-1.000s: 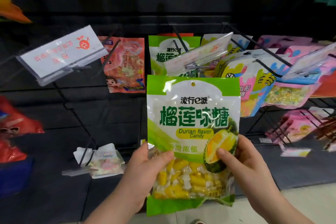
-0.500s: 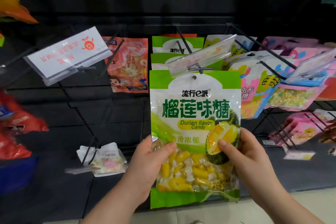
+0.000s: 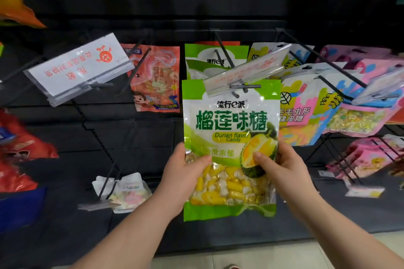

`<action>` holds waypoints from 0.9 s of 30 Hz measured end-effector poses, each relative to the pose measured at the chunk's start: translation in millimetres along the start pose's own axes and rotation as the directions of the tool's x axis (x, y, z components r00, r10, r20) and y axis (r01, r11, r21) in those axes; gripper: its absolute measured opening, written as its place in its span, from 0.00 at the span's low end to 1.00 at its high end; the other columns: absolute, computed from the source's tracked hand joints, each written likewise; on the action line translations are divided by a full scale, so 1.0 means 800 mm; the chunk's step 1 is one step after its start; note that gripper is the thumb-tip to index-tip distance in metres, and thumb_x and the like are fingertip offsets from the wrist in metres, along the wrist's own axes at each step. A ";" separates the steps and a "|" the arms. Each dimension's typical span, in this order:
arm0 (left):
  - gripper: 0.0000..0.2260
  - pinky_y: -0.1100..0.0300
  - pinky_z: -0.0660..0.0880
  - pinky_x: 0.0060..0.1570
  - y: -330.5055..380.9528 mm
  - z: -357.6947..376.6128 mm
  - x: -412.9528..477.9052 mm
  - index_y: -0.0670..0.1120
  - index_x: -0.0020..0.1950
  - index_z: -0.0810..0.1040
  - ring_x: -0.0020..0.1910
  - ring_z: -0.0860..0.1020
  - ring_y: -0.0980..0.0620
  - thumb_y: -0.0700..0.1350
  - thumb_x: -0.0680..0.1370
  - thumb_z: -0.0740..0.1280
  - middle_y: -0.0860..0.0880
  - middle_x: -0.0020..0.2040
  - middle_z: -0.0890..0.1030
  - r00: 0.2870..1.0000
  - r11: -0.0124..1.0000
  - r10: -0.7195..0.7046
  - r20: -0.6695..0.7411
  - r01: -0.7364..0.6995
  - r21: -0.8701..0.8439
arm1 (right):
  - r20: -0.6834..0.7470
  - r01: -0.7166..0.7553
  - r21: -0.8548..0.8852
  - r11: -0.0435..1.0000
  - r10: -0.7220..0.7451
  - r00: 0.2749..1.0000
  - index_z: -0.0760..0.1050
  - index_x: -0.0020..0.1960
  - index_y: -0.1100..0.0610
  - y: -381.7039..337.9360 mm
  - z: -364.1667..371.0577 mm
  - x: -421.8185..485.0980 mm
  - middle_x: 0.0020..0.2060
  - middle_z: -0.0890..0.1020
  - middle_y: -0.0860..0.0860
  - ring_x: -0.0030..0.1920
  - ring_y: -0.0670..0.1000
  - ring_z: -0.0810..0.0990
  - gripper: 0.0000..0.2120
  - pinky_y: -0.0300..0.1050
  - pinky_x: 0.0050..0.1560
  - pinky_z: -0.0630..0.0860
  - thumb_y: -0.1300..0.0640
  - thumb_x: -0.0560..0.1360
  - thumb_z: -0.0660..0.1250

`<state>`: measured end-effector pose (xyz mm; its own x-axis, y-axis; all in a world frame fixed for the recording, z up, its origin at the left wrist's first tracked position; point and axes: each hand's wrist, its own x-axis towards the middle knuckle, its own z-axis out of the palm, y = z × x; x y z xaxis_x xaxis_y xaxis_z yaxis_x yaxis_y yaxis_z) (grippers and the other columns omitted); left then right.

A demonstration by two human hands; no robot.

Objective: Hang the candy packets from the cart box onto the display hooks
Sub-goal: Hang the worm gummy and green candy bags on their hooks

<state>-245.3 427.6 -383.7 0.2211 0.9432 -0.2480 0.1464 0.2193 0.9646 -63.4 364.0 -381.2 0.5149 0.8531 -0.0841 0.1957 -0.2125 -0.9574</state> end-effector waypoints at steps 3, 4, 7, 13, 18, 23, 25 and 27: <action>0.07 0.61 0.73 0.43 0.003 0.006 0.031 0.51 0.51 0.74 0.48 0.77 0.56 0.43 0.76 0.69 0.54 0.50 0.79 0.998 0.993 0.046 -0.047 -0.041 0.113 | -0.008 0.003 -0.079 0.997 -0.003 1.000 0.76 0.52 0.54 0.001 0.009 0.030 0.46 0.81 0.50 0.48 0.51 0.79 0.08 0.48 0.50 0.76 0.55 0.74 0.69; 0.08 0.61 0.71 0.41 0.004 0.008 0.040 0.50 0.53 0.73 0.47 0.76 0.57 0.44 0.77 0.69 0.55 0.49 0.78 0.997 0.988 0.060 -0.049 -0.053 0.144 | -0.009 0.006 -0.102 0.995 -0.007 1.000 0.75 0.52 0.55 0.002 0.012 0.040 0.45 0.81 0.50 0.48 0.51 0.79 0.07 0.47 0.48 0.75 0.55 0.75 0.69; 0.11 0.60 0.68 0.40 0.004 0.015 0.070 0.48 0.57 0.71 0.44 0.74 0.56 0.44 0.77 0.69 0.55 0.47 0.76 0.990 0.974 0.108 -0.092 -0.087 0.208 | 0.007 0.032 -0.144 0.989 -0.032 0.999 0.75 0.53 0.58 0.003 0.020 0.070 0.46 0.81 0.52 0.48 0.52 0.79 0.09 0.48 0.47 0.76 0.54 0.75 0.68; 0.17 0.63 0.65 0.45 0.005 0.025 0.123 0.40 0.63 0.70 0.52 0.73 0.50 0.43 0.77 0.69 0.50 0.54 0.74 0.974 0.935 0.194 -0.113 -0.148 0.322 | 0.000 0.052 -0.332 0.942 -0.055 0.998 0.69 0.55 0.57 0.004 0.032 0.119 0.46 0.77 0.51 0.49 0.54 0.76 0.13 0.48 0.47 0.72 0.49 0.77 0.65; 0.21 0.57 0.70 0.49 0.008 0.029 0.156 0.38 0.65 0.68 0.60 0.74 0.41 0.48 0.77 0.68 0.41 0.62 0.75 0.969 0.899 0.185 -0.161 -0.101 0.427 | 0.032 0.024 -0.365 0.931 -0.013 0.999 0.63 0.70 0.60 -0.001 0.039 0.148 0.58 0.76 0.54 0.59 0.58 0.75 0.25 0.48 0.51 0.71 0.48 0.79 0.62; 0.20 0.54 0.71 0.53 0.013 0.029 0.172 0.40 0.65 0.68 0.61 0.73 0.41 0.49 0.78 0.67 0.41 0.62 0.74 0.970 0.882 0.172 -0.174 -0.073 0.466 | 0.048 -0.012 -0.359 0.933 0.032 0.998 0.59 0.72 0.59 -0.006 0.049 0.171 0.63 0.74 0.58 0.62 0.61 0.74 0.25 0.51 0.53 0.71 0.49 0.80 0.59; 0.22 0.50 0.72 0.57 0.013 0.027 0.176 0.40 0.66 0.67 0.62 0.73 0.39 0.50 0.77 0.67 0.41 0.63 0.74 0.969 0.876 0.169 -0.179 -0.065 0.479 | 0.047 -0.014 -0.358 0.933 0.033 0.998 0.61 0.69 0.60 -0.007 0.051 0.175 0.59 0.75 0.58 0.60 0.61 0.74 0.21 0.48 0.48 0.68 0.50 0.81 0.59; 0.23 0.49 0.73 0.59 0.014 0.025 0.177 0.41 0.66 0.67 0.62 0.73 0.39 0.50 0.77 0.68 0.41 0.63 0.74 0.970 0.868 0.168 -0.178 -0.060 0.494 | 0.050 -0.013 -0.369 0.929 0.034 0.998 0.62 0.67 0.60 -0.007 0.052 0.175 0.53 0.75 0.57 0.54 0.60 0.75 0.20 0.47 0.46 0.66 0.49 0.81 0.59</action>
<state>-193.5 558.7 -410.1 0.0676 0.9958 -0.0620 0.5897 0.0102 0.8076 -27.4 504.3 -399.6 0.4787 0.8682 -0.1304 0.4831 -0.3845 -0.7866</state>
